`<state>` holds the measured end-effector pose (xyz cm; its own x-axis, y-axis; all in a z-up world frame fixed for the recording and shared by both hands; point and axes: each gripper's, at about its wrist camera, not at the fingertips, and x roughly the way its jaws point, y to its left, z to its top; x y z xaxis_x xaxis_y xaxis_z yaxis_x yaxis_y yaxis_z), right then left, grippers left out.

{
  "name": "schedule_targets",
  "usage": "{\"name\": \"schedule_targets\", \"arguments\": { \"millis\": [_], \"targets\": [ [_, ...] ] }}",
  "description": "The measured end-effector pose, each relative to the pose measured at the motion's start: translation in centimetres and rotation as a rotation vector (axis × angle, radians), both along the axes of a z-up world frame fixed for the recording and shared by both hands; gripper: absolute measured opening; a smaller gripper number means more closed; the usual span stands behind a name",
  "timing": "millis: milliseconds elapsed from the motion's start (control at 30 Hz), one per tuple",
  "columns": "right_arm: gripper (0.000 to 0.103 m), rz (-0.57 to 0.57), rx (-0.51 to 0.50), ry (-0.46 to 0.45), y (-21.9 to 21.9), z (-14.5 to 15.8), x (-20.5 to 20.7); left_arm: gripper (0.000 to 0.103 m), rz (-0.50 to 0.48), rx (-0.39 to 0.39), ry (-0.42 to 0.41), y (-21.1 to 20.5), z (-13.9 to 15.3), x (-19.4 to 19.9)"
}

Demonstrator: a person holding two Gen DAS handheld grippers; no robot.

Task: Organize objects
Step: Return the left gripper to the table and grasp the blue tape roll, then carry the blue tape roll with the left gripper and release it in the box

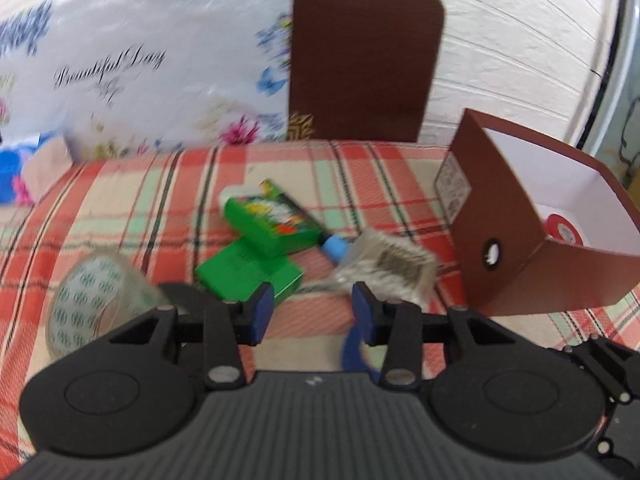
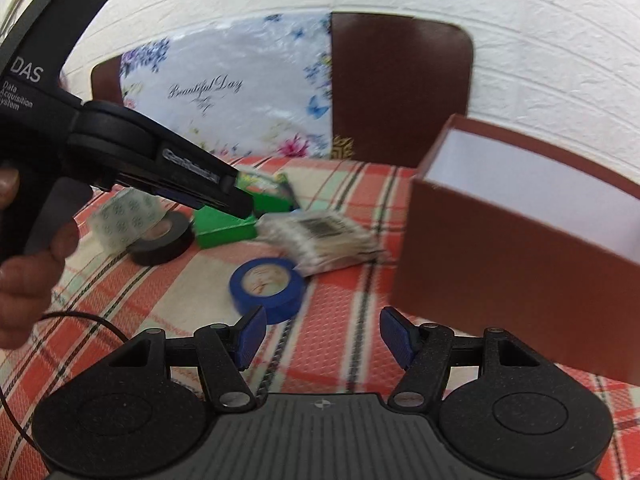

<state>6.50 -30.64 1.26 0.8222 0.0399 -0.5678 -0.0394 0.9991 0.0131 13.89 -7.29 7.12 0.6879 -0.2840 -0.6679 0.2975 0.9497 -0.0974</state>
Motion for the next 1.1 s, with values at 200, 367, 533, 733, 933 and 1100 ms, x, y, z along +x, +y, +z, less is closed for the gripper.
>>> {"name": "schedule_targets", "arguments": {
  "millis": [200,367,533,733,933,1100],
  "targets": [
    [0.064,0.054,0.005,0.045,1.4,-1.3,1.7,0.04,-0.1,-0.06,0.055,-0.6,-0.8,-0.6],
    [0.065,0.083,-0.03,0.048,2.3,-2.0,3.3,0.034,-0.135,-0.048,0.117,-1.8,-3.1,-0.1],
    [0.061,0.105,-0.045,0.027,2.6,-2.3,3.6,0.023,-0.138,-0.101,0.161,-1.2,-4.5,0.1],
    [0.056,0.138,-0.079,0.027,3.1,-1.9,1.9,0.022,-0.141,-0.094,0.169,-1.3,-4.3,-1.2],
    [0.056,0.11,-0.075,0.028,2.3,-1.8,-2.8,0.022,-0.201,-0.062,0.171,-3.2,-4.3,-5.4],
    [0.056,-0.004,-0.113,-0.071,0.2,0.3,-6.3,0.022,-0.319,-0.032,0.099,-7.1,-1.7,-8.0]
  ]
}}
